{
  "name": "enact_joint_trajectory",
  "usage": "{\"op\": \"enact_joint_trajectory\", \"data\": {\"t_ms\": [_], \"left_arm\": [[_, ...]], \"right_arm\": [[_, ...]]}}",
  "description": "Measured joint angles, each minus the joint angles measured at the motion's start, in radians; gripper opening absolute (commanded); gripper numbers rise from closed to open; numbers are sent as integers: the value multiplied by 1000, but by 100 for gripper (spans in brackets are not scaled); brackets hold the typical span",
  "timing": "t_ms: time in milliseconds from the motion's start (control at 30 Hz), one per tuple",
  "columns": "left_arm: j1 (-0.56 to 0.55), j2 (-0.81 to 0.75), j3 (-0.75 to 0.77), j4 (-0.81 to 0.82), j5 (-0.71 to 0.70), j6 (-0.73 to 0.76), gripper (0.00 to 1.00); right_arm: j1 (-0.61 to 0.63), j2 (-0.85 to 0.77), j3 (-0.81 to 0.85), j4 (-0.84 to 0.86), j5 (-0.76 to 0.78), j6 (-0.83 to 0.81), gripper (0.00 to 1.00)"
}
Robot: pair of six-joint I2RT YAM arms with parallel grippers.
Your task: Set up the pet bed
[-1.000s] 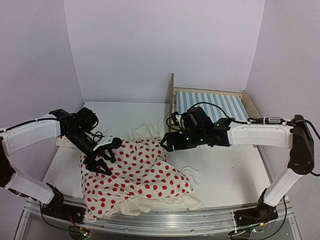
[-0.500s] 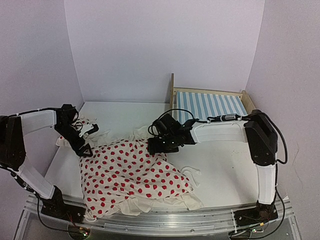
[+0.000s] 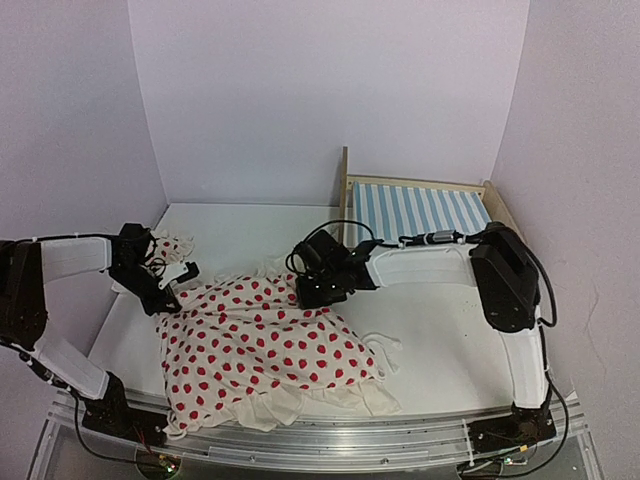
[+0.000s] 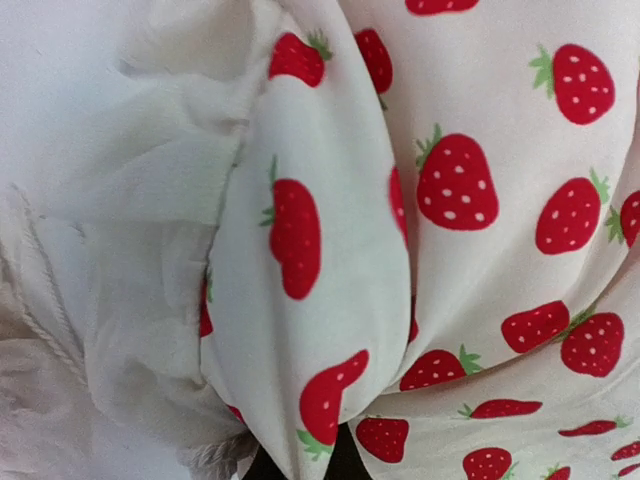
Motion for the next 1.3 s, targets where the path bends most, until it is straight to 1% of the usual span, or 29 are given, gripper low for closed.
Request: {"op": "enact_joint_trajectory", "data": {"t_ms": [100,233,367,467,633,733,833,933,967,1067,1133,1200,1300], "left_arm": [[-1,-87,53,-7,30,-6,0],[-20,-164,202,-12,59,-33,0],[-92,-208,381,16,66,-83,0],[-186,-224,508,66,67,-118,0],[-315,-179,741,156,66,-185,0],[-391,-106,881,219,47,-195,0],[-489,-10,1003,267,12,-190,0],[-599,110,1114,319,-22,-187,0],[-634,148,1148,318,-32,-188,0],[-732,301,1318,337,-69,-192,0],[-784,381,1391,368,-87,-195,0],[-828,456,1451,410,-105,-200,0],[-862,551,1510,490,-133,-201,0]], "right_arm": [[1,-95,0,-10,-1,-59,0],[3,-268,3,-11,-2,-139,0],[9,-444,17,-9,10,-206,0],[12,-540,46,-9,40,-261,0],[14,-641,108,-9,169,-384,0],[14,-676,139,-8,290,-483,0],[2,-694,169,-9,408,-596,0],[-64,-708,188,-10,482,-683,0],[-108,-713,190,-11,493,-705,0],[-272,-728,191,-16,511,-758,0],[-379,-730,195,-17,517,-795,0],[-460,-730,198,-18,513,-830,0],[-566,-724,202,-17,477,-852,0]]}}
